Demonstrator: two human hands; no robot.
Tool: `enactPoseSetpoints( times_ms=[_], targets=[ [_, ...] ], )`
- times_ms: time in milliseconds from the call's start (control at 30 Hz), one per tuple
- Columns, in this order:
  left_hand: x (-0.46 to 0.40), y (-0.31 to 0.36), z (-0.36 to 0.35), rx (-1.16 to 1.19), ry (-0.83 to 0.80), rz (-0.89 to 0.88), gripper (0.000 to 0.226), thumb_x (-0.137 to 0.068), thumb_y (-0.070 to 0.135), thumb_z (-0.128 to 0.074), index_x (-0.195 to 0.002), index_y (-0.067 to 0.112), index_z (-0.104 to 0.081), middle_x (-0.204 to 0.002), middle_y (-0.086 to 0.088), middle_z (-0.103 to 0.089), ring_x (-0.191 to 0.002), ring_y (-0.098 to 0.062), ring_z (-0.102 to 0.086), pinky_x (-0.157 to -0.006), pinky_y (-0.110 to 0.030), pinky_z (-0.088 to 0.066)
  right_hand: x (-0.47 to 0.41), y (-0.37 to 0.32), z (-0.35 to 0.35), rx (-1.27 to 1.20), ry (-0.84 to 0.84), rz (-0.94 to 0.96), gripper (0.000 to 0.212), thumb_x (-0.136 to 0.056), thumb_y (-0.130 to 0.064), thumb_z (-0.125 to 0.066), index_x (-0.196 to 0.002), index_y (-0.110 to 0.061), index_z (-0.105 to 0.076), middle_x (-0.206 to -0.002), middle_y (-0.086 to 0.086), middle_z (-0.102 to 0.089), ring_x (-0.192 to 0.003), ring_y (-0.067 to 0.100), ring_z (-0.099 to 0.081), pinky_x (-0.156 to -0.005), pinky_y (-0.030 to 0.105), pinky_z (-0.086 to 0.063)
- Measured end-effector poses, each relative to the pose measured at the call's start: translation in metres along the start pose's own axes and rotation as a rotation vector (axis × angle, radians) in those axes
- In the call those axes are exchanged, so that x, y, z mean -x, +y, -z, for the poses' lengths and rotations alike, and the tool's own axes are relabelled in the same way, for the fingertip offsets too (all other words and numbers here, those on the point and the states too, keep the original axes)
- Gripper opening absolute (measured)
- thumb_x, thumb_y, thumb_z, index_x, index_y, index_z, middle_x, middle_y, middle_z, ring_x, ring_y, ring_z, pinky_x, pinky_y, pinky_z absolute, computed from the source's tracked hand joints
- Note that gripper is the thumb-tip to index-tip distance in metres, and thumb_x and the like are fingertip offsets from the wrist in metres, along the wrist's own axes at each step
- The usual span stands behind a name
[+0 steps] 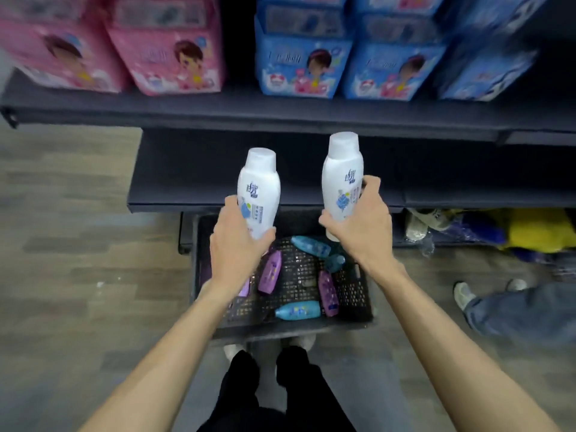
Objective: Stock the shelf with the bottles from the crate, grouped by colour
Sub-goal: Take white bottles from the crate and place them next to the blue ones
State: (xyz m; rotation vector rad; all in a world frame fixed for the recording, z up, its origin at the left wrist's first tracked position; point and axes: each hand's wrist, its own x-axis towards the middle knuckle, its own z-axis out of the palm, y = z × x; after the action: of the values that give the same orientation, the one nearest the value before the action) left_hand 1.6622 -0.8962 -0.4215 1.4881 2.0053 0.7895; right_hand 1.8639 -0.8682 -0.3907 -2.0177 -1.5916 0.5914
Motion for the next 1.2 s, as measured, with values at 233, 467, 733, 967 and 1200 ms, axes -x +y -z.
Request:
enactPoseSetpoints(
  times_ms=[233,467,733,967,1200],
  targets=[
    [-0.013,0.089,0.075,0.056,0.144,-0.249,0.062,-0.069,0.041,-0.078,-0.116,0.019,-0.045,-0.103,0.004,-0.061,-0.092,-0.020,-0.059,-0.073,-0.039,-0.049,-0.004,-0.087,0.069,-0.090,0.188,0.166,0.070,-0.064,-0.046,-0.077,-0.115,-0.022,-0.035,-0.104,-0.003,-0.062,-0.089,0.020,-0.064,-0.074,0.043,-0.055],
    [-0.025,0.157,0.144,0.125,0.327,-0.448,0.059,-0.069,0.040,-0.081,-0.113,0.020,-0.047,-0.102,0.007,-0.063,-0.089,-0.014,-0.061,-0.065,-0.030,-0.049,-0.017,-0.158,0.142,-0.151,0.363,0.357,0.069,-0.067,-0.046,-0.079,-0.116,-0.024,-0.036,-0.105,-0.006,-0.064,-0.090,0.015,-0.064,-0.070,0.034,-0.055],
    [-0.054,0.250,0.224,0.236,0.483,-0.578,0.066,-0.067,0.042,-0.084,-0.118,0.023,-0.047,-0.108,0.011,-0.061,-0.094,-0.010,-0.059,-0.074,-0.026,-0.045,-0.049,-0.236,0.228,-0.226,0.512,0.498,0.066,-0.068,-0.045,-0.079,-0.113,-0.023,-0.037,-0.106,0.000,-0.065,-0.092,0.024,-0.066,-0.073,0.045,-0.056],
    [-0.090,0.317,0.253,0.260,0.500,-0.532,0.063,-0.067,0.042,-0.081,-0.111,0.024,-0.039,-0.107,0.006,-0.058,-0.094,-0.018,-0.059,-0.075,-0.035,-0.050,-0.091,-0.292,0.263,-0.313,0.510,0.514,0.061,-0.070,-0.038,-0.079,-0.105,-0.019,-0.033,-0.105,0.002,-0.063,-0.091,0.026,-0.063,-0.076,0.044,-0.055],
    [-0.124,0.340,0.239,0.201,0.552,-0.465,0.060,-0.075,0.037,-0.077,-0.115,0.015,-0.039,-0.114,-0.003,-0.054,-0.100,-0.027,-0.058,-0.073,-0.034,-0.042,-0.136,-0.309,0.249,-0.290,0.457,0.435,0.062,-0.074,-0.036,-0.080,-0.109,-0.013,-0.034,-0.110,0.007,-0.060,-0.096,0.029,-0.062,-0.073,0.038,-0.052]
  ],
)
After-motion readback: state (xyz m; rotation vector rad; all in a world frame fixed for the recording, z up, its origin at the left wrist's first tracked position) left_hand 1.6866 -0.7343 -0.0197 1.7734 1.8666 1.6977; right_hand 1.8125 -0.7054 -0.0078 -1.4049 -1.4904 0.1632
